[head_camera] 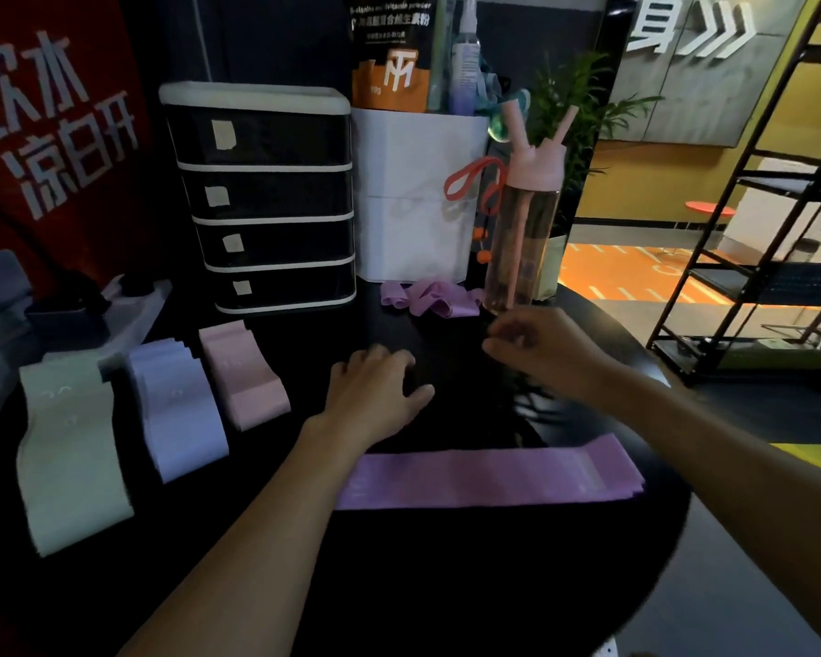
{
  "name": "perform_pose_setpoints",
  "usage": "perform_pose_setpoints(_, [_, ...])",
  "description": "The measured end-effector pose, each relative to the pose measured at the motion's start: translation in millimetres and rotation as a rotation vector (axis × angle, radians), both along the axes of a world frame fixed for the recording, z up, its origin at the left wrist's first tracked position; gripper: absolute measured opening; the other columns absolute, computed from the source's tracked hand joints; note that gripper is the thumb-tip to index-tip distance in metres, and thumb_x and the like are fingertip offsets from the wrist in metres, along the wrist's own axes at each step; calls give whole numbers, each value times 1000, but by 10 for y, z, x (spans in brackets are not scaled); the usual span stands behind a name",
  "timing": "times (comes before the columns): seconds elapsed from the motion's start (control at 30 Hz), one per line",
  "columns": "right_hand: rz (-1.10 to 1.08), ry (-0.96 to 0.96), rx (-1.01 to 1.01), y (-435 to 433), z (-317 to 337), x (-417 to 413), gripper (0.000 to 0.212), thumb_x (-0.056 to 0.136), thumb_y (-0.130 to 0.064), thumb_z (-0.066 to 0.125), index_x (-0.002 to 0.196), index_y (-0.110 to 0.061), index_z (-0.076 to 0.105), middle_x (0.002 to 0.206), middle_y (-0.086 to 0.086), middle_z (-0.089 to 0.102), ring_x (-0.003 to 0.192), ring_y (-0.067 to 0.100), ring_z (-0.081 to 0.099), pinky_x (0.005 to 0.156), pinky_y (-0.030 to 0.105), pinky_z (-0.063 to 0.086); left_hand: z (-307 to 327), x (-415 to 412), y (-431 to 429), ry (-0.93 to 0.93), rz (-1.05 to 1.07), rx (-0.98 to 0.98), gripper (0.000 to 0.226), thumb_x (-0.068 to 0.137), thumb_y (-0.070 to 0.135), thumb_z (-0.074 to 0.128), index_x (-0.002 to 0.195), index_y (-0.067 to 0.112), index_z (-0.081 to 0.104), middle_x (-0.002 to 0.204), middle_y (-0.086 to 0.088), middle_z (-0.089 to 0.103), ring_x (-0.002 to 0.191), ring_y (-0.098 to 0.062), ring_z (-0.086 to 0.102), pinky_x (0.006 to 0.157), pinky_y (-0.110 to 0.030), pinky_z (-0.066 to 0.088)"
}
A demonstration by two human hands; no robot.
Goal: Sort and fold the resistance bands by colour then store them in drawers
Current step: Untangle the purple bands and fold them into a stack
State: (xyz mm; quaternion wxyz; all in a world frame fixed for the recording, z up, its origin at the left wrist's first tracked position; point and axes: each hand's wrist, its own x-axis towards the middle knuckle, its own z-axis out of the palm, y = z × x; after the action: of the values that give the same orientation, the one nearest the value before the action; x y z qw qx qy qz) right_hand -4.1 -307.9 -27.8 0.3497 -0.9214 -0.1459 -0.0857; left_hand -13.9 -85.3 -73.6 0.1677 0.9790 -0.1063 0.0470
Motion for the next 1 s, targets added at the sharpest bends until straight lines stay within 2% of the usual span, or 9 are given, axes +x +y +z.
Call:
perform_pose_setpoints(0.17, [-12,-104,-47,476,-2,779,9,86,-24,72,92,-21,67,87,-6,66,83,9,62,73,19,42,-106,92,39,-52,41,42,54,91,63,50,136,33,50,143,0,45,131,-27,40,104,-43,30])
perform_pose_setpoints(0.27, [-26,-89,-77,680,-32,1137,24,84,-29,73,104,-18,67,93,-4,65,93,16,62,84,29,48,-109,65,32,-72,41,49,54,91,66,48,136,36,50,142,3,44,132,-23,39,106,-41,29])
perform_pose_setpoints(0.37, [-51,-109,-280,832,-106,1501,41,83,-44,72,117,-23,63,106,-5,66,106,19,58,97,35,38,-145,77,49,-107,56,17,55,89,67,47,135,38,50,139,7,46,132,-20,38,108,-40,28])
perform_pose_setpoints(0.5, [-61,-147,-450,924,-283,1851,48,85,-54,65,126,-31,57,112,-3,67,116,26,48,98,41,29,-172,94,61,-119,64,-1,55,88,71,45,134,41,49,139,11,44,133,-16,35,109,-38,26])
perform_pose_setpoints(0.67, [-113,-96,-440,964,-519,2063,46,80,-62,56,121,-43,57,112,-5,64,108,28,48,92,42,35,-181,129,75,-107,74,-28,59,85,73,46,134,41,48,147,11,38,138,-16,29,112,-40,21])
perform_pose_setpoints(0.8, [-135,-115,-361,981,-514,2044,13,88,-41,60,93,-34,69,97,-2,66,101,28,52,89,40,38,-178,127,82,-95,76,-40,59,85,73,47,135,41,48,150,11,35,140,-16,26,113,-39,19])
perform_pose_setpoints(0.87, [-158,-144,-295,971,-493,2026,13,85,-38,58,76,-34,67,79,-5,70,95,27,58,83,39,38,-174,120,79,-91,74,-38,59,85,72,47,135,41,47,150,11,35,140,-15,25,114,-39,19])
perform_pose_setpoints(0.93, [-154,-139,-243,960,-419,1968,15,86,-30,59,75,-31,69,76,-7,71,91,21,59,83,35,33,-166,111,70,-92,72,-37,57,86,72,47,135,41,48,148,11,36,139,-15,26,113,-39,19])
perform_pose_setpoints(1.0, [-116,-165,-216,940,-305,1865,13,87,-23,62,84,-27,73,86,-6,72,93,19,62,89,34,34,-160,109,63,-95,67,-49,55,87,70,49,133,40,50,144,12,40,136,-15,30,112,-38,21])
